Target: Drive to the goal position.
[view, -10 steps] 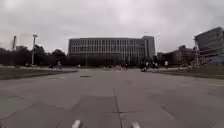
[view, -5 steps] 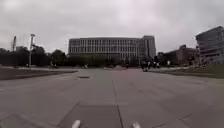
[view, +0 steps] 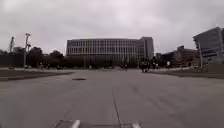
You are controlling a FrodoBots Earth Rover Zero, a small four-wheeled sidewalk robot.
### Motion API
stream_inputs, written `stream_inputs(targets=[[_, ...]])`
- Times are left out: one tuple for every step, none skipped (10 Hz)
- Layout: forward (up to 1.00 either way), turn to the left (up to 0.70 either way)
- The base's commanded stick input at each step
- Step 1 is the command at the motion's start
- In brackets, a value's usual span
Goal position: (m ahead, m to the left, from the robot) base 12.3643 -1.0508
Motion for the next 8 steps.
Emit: stream_inputs(targets=[[1.0,0.0],[1.0,0.0],[1.0,0.0],[1.0,0.0],[1.0,0.0],[1.0,0.0],[1.0,0.0],[1.0,0.0]])
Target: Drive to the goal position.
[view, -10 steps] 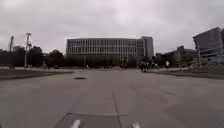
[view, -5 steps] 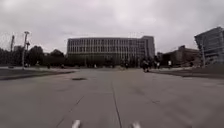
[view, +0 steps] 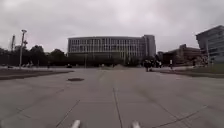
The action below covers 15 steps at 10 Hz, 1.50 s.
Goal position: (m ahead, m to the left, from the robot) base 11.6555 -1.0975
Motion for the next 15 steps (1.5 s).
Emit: stream_inputs(targets=[[1.0,0.0],[1.0,0.0],[1.0,0.0],[1.0,0.0],[1.0,0.0],[1.0,0.0],[1.0,0.0],[1.0,0.0],[1.0,0.0],[1.0,-0.04],[1.0,-0.13],[1.0,-0.1],[1.0,-0.01],[1.0,0.0],[1.0,0.0]])
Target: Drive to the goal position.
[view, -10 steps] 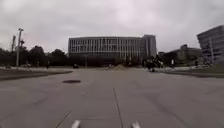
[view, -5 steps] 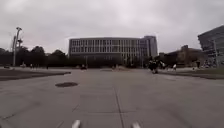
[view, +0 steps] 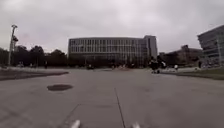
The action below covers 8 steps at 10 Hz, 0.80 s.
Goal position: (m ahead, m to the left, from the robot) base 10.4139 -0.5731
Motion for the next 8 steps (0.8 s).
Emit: stream_inputs(targets=[[1.0,0.0],[1.0,0.0],[1.0,0.0],[1.0,0.0],[1.0,0.0],[1.0,0.0],[1.0,0.0],[1.0,0.0]])
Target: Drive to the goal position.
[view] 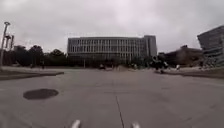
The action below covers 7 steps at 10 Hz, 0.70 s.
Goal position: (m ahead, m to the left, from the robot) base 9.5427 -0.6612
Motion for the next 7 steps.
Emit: stream_inputs(targets=[[1.0,0.0],[1.0,0.0],[1.0,0.0],[1.0,0.0],[1.0,0.0],[1.0,0.0],[1.0,0.0]])
